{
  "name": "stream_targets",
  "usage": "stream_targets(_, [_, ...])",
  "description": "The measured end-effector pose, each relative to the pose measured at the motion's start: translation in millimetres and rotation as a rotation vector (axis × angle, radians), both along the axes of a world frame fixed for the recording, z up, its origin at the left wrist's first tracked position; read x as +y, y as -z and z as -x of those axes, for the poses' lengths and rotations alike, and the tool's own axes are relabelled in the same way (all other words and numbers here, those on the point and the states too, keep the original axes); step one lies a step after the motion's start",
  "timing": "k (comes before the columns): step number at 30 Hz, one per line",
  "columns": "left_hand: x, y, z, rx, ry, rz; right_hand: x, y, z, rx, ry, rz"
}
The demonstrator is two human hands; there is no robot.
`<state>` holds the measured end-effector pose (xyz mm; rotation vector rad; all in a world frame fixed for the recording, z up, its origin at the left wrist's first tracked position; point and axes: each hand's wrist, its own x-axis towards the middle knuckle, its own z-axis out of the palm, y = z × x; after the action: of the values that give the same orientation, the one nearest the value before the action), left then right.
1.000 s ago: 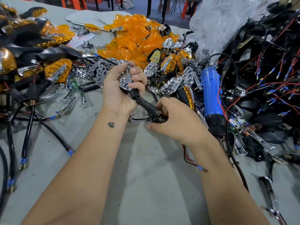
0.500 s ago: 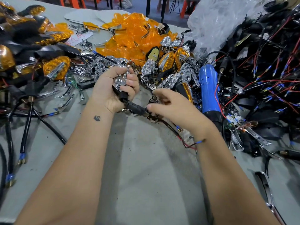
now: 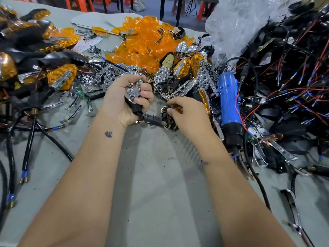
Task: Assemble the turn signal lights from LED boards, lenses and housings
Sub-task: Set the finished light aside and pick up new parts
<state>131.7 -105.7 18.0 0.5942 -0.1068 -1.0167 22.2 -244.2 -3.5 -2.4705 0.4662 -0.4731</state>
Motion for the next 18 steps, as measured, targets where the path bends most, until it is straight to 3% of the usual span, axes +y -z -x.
stream_targets(7, [-3, 0, 4, -0.038, -0.162, 0.003, -14, -17, 15, 0.249, -0.232, -0.054])
stream_targets(10, [-2, 0, 4, 0.016, -0.152, 0.068, -10, -20, 16, 0.216, -0.196, -0.122])
stream_targets(15, [2, -2, 4, 0.203, -0.035, 0.342, -8, -22, 20, 0.127, -0.153, -0.255])
stream_targets(18, [0, -3, 7, 0.145, -0.028, 0.301, -6, -20, 19, 0.037, -0.108, -0.307])
